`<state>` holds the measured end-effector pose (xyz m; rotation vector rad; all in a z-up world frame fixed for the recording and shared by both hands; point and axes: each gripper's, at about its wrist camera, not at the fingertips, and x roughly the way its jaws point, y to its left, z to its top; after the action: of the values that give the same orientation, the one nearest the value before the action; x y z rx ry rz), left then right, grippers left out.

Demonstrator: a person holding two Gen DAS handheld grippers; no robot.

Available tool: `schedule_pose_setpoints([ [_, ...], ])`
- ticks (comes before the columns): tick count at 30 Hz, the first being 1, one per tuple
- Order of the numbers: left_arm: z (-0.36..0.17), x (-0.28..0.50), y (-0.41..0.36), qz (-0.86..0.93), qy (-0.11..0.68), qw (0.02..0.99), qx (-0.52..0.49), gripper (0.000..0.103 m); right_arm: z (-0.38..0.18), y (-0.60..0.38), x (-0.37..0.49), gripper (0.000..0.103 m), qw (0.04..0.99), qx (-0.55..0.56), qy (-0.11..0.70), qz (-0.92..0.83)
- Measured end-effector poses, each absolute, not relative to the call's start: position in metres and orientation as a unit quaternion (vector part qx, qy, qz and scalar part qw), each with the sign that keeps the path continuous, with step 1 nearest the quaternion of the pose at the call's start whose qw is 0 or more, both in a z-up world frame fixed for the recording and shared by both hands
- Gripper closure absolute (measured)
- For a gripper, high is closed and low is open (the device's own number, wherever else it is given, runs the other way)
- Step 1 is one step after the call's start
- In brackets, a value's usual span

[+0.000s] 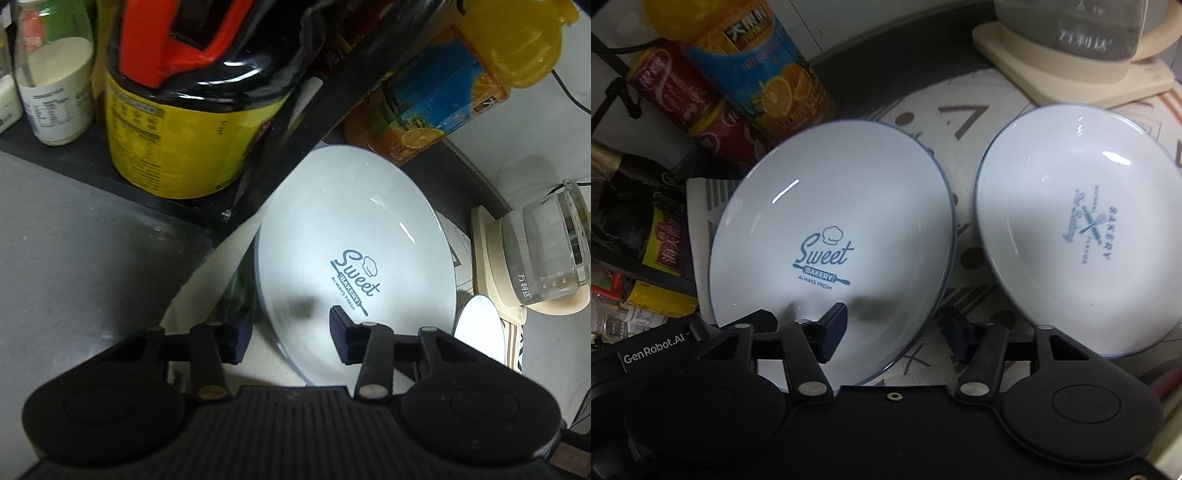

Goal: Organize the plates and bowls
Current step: 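Close both grippers on the rim of the white 'Sweet' plate, then lift the 'Sweet' plate with both grippers over the flower-pattern plate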

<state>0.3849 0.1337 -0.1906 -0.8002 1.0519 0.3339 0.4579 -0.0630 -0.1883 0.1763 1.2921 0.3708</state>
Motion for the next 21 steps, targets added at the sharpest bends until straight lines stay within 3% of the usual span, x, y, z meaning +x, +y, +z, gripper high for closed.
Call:
schedule_pose_setpoints([
  [7, -0.203, 0.398, 0.131, 0.155, 0.493, 0.775, -0.364, 0.071, -0.195, -0.059, 0.461, 0.056, 0.786, 0.085, 0.583, 0.185],
  [10, -0.203, 0.398, 0.131, 0.159, 0.488, 0.778, -0.362, 0.074, -0.195, -0.064, 0.461, 0.079, 0.795, 0.082, 0.575, 0.177],
  [15, -0.197, 0.389, 0.132, 0.156, 0.487, 0.786, -0.349, 0.089, -0.179, -0.071, 0.457, 0.088, 0.818, 0.069, 0.539, 0.188],
  [21, -0.17, 0.377, 0.124, 0.148, 0.463, 0.813, -0.322, 0.089, -0.165, -0.083, 0.447, 0.088, 0.821, 0.092, 0.531, 0.187],
])
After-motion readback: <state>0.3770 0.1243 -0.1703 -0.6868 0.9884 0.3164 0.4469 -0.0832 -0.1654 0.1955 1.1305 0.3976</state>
